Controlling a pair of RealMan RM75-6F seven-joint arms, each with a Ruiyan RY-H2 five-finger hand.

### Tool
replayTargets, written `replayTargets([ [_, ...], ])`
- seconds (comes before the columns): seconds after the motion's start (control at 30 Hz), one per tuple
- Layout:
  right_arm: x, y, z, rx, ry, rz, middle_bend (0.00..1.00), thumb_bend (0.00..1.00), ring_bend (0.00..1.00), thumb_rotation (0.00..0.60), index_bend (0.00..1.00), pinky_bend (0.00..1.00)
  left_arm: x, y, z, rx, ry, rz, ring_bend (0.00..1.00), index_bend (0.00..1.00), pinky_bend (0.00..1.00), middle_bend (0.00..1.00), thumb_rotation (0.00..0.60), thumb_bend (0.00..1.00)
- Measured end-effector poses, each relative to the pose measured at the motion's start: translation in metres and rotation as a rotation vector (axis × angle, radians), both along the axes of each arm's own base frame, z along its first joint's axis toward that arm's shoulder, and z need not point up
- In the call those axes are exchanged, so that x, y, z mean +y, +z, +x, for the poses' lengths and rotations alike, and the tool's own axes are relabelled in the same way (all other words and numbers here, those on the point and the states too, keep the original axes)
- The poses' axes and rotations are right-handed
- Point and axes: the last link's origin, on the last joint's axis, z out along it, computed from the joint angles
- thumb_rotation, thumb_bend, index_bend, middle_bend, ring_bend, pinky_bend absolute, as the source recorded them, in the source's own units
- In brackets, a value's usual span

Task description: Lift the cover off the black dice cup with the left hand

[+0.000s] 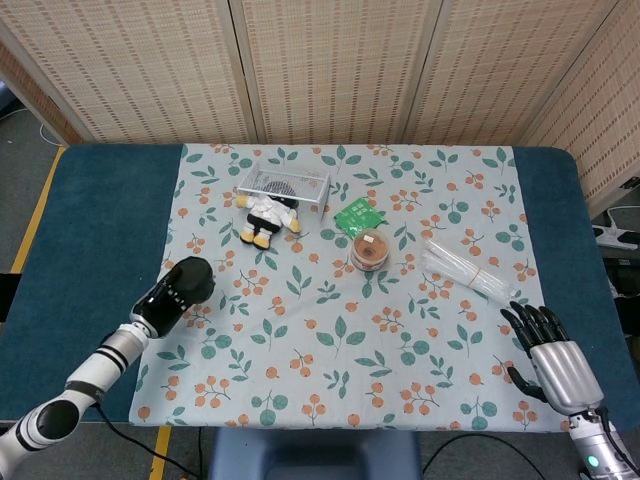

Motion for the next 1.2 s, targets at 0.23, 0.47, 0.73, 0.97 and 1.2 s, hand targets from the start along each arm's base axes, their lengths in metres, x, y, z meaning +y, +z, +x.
replayTargets([
  [0.23,0.000,-0.002,0.000,0.004,0.002,0.007,0.00,0.25,0.00,0.600,0.00,0.00,-0.005,0.005,0.011,0.272,-0.235,0.159,0.48,0.37,0.61,0.46,0.600,0.80],
  [0.47,0.001,-0.001,0.000,0.005,0.001,0.000,0.00,0.25,0.00,0.600,0.00,0.00,-0.001,0.003,0.010,0.861,-0.567,0.441,0.48,0.38,0.61,0.46,0.600,0.80],
  [0.73,0.001,-0.002,0.001,0.005,0.005,0.005,0.00,0.25,0.00,0.600,0.00,0.00,0.001,-0.022,-0.014,1.846,-1.003,0.601,0.47,0.38,0.57,0.45,0.600,0.76],
  [0.97,0.002,0.002,0.000,-0.004,0.004,-0.001,0.00,0.25,0.00,0.600,0.00,0.00,-0.004,-0.055,-0.026,2.442,-1.266,0.630,0.47,0.38,0.57,0.45,0.600,0.76],
  [1.2,0.002,0.001,0.000,-0.003,0.004,0.005,0.00,0.25,0.00,0.600,0.00,0.00,-0.015,-0.086,-0.015,2.472,-1.382,0.709,0.46,0.37,0.56,0.44,0.600,0.76],
])
